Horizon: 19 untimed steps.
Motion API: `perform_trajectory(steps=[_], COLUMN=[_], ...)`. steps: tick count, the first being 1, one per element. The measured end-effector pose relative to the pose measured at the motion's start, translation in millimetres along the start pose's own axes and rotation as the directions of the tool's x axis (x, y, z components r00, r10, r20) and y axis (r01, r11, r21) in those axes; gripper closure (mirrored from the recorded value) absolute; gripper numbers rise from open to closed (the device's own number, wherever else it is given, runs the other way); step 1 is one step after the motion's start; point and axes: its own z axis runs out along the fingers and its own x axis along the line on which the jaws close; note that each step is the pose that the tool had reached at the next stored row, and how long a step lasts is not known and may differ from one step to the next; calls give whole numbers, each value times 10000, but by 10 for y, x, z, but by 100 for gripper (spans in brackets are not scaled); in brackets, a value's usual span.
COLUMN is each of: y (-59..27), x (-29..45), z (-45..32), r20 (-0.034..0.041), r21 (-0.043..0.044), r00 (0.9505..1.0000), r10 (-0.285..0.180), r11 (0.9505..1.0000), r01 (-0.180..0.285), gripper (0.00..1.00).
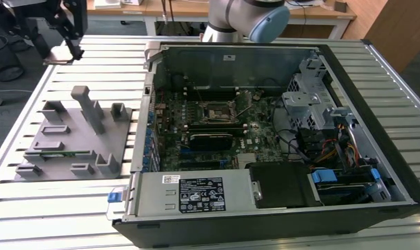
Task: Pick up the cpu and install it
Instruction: 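Pick up the cpu and move it towards the insertion slot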
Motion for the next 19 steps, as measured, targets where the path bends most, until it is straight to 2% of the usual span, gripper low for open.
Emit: perform_trajectory(steps=[19], y=[27], x=[-810], z=[37], r20=[-1], r21=[1], r00=[10000], r10=[-3], r11=[10000], r01=[3], gripper=[46])
